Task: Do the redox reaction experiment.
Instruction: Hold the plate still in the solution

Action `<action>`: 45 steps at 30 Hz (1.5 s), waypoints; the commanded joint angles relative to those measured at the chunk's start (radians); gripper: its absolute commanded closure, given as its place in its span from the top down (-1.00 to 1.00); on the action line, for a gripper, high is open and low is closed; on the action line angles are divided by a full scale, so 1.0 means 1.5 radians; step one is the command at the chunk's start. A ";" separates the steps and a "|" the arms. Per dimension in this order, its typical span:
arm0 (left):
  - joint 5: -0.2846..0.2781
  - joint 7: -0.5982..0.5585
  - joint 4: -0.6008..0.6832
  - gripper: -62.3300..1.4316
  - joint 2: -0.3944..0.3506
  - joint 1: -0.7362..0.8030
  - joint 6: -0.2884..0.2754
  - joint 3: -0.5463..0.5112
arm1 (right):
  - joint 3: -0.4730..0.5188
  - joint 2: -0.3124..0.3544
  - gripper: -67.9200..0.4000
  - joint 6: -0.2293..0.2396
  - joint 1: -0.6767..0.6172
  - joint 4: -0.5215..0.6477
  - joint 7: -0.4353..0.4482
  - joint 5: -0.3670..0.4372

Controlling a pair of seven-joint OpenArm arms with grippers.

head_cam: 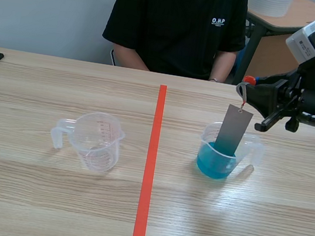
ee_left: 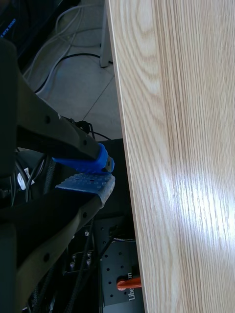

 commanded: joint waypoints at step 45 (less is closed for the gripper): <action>-0.002 -0.009 0.006 -0.85 0.000 0.002 -0.002 0.001 | 0.012 0.089 -0.94 0.005 0.008 0.202 -0.177 0.212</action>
